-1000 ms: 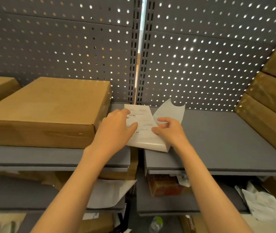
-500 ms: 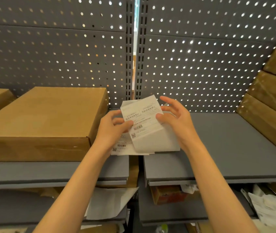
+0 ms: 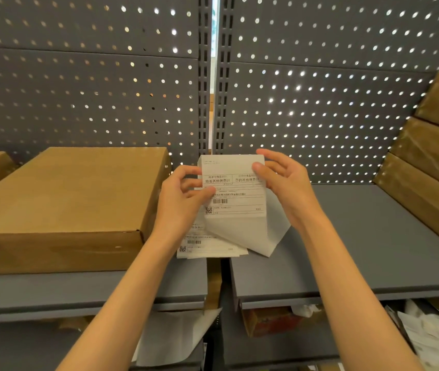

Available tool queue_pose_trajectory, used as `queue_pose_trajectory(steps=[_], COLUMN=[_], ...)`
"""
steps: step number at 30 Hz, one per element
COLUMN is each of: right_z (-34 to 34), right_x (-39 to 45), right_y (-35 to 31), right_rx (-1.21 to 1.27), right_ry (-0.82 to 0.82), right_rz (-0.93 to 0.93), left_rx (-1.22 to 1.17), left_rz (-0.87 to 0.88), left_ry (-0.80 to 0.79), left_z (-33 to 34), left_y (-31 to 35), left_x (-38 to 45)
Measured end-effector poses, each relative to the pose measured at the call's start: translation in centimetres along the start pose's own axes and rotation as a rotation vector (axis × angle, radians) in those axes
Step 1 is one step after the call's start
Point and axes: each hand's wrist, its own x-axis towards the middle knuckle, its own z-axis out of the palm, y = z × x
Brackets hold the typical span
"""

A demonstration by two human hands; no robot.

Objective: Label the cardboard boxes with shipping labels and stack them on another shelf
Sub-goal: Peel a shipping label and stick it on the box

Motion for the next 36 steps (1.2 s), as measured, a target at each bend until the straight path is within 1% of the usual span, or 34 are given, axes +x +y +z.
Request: queue_pose_trajectory(steps=[2,5,7,9,12,14,20,24,28,32,36], right_z=[0.1,0.3,0.4,0.5,0.8,0.9,1.0,1.1,1.2,1.2,1.4], right_x=[0.2,0.3,0.5,0.5,0.5,0.5,0.3,0.3,0.3,0.1,0.1], right_y=[0.1,0.3,0.4,0.4,0.4,0.5,0.3,0.4,0.6,0.5,0.5], right_rx=[0.004,-0.009,-0.015,-0.019,-0.04,-0.048,-0.043,-0.041,-0.046,-0.052,-0.039], right_ry=[0.017,0.03,0.023,0.0,-0.022,-0.018,-0.002,0.007,0.016,0.03,0.028], right_rz=[-0.002,-0.012,-0.021,-0.031,-0.05,-0.059,-0.082,-0.084,-0.093,-0.103,-0.107], left_rx=[0.025,0.146,0.304,0.498,0.68,0.7,0.548,0.516,0.538,0.618,0.719], left_rz=[-0.006,0.039,0.135,0.269,0.43,0.444,0.381,0.369,0.37,0.399,0.456], left_ry=[0.0,0.046,0.092,0.11,0.064,0.034,0.029,0.024,0.026,0.006,-0.093], left_z=[0.0,0.0,-0.2,-0.4,-0.3,-0.5,-1.8,-1.9,-1.7,-1.4,-0.6], left_y=[-0.1,-0.1,0.0,0.5,1.4,1.7,1.9,2.0,2.0,2.0,2.3], left_x=[0.2,0.3,0.4,0.6,1.2,1.7,2.4,2.4,2.3,2.2,2.5])
